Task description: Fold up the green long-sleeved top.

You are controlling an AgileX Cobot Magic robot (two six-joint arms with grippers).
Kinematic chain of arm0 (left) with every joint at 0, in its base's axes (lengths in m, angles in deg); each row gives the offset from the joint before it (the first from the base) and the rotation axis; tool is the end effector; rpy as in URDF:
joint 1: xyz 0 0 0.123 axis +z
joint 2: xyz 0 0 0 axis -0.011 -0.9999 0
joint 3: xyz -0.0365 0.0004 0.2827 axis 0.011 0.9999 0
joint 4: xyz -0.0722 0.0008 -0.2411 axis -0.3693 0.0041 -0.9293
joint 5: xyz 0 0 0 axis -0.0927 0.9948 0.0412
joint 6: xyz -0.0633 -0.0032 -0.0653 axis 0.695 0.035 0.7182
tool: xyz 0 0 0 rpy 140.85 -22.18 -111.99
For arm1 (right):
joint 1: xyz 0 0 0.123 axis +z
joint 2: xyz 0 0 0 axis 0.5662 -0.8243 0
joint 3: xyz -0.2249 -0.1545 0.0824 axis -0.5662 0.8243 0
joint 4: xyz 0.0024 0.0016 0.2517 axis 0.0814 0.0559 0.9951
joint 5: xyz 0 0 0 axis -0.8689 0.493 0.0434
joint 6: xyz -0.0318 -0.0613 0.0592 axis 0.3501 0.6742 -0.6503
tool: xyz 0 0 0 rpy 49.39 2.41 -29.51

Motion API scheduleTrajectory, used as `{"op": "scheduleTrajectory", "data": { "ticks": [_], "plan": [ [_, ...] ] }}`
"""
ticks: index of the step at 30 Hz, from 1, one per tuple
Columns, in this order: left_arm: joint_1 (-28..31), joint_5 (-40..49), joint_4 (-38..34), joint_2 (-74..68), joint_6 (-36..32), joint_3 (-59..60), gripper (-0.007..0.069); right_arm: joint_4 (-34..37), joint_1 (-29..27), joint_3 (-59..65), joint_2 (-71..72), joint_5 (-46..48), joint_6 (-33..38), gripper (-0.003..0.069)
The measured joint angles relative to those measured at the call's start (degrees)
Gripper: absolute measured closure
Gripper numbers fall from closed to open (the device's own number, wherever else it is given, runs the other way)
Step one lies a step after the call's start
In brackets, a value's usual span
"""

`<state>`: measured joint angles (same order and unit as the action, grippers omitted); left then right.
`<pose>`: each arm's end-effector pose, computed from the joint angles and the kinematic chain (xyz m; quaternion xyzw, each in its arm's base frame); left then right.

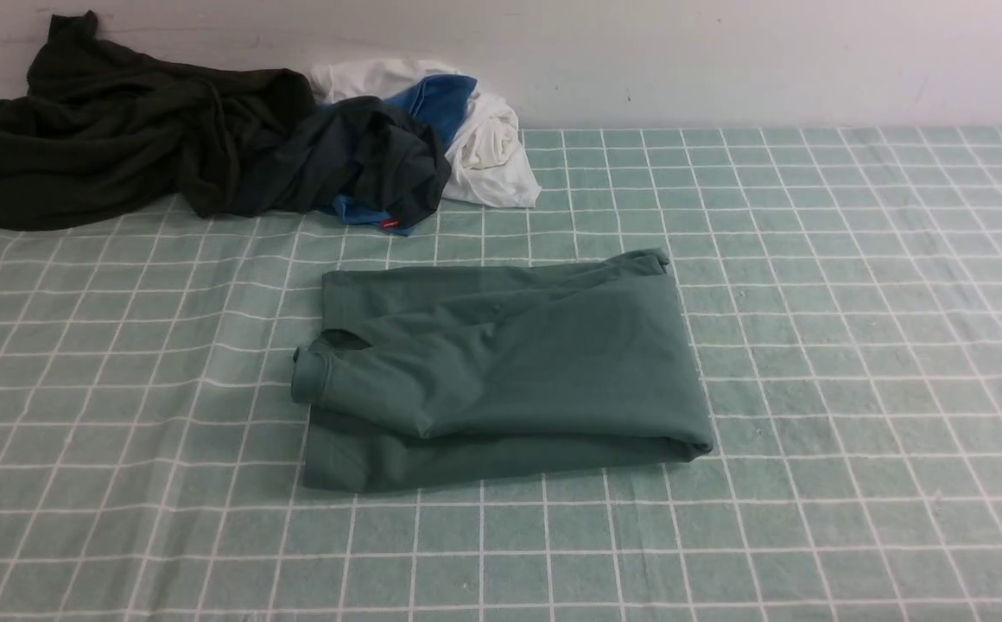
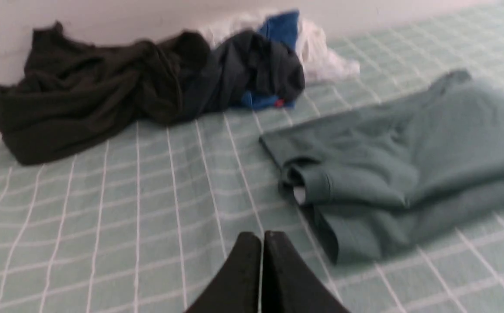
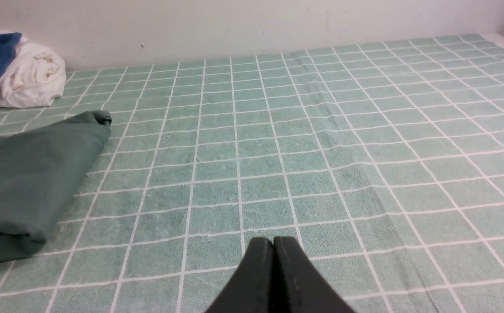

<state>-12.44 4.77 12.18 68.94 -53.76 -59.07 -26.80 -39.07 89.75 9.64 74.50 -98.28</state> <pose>0.0465 -0.0065 0.2650 0.1074 0.7630 -0.0263 0.6369 0.0530 -0.0047 0.1741 0.0865 0.7928 0.0145 0.6031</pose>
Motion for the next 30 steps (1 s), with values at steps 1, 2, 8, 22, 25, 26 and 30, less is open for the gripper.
{"op": "scheduleTrajectory", "data": {
  "ticks": [1, 2, 8, 22, 25, 26, 30],
  "plan": [
    [1.77, -4.96, -0.99, 0.56, 0.0, 2.26, 0.0627, 0.0, 0.0, 0.0, 0.0, 0.0, 0.0, 0.0673],
    [3.59, -9.68, -2.16, 1.12, 0.0, 5.19, 0.0627, 0.0, 0.0, 0.0, 0.0, 0.0, 0.0, 0.0673],
    [10.14, -20.98, -3.87, 4.7, -2.07, 17.7, 0.0627, 0.0, 0.0, 0.0, 0.0, 0.03, 0.0, 0.0673],
    [11.49, -7.86, -7.31, 6.53, -2.51, 18.64, 0.0627, 0.0, 0.0, -0.05, 0.0, 0.3, 0.0, 0.0673],
    [11.49, -7.86, -7.35, 6.53, -2.51, 18.64, 0.0627, 0.0, 0.0, -0.05, 0.0, 0.3, 0.0, 0.0673],
    [11.49, -7.86, -7.35, 6.53, -2.51, 18.64, 0.0627, 0.0, 0.0, -0.05, 0.0, 0.3, 0.0, 0.0673],
    [11.49, -7.86, -7.35, 6.53, -2.51, 18.64, 0.0627, 0.0, 0.0, -0.05, 0.0, 0.3, 0.0, 0.0673]
  ]
}}
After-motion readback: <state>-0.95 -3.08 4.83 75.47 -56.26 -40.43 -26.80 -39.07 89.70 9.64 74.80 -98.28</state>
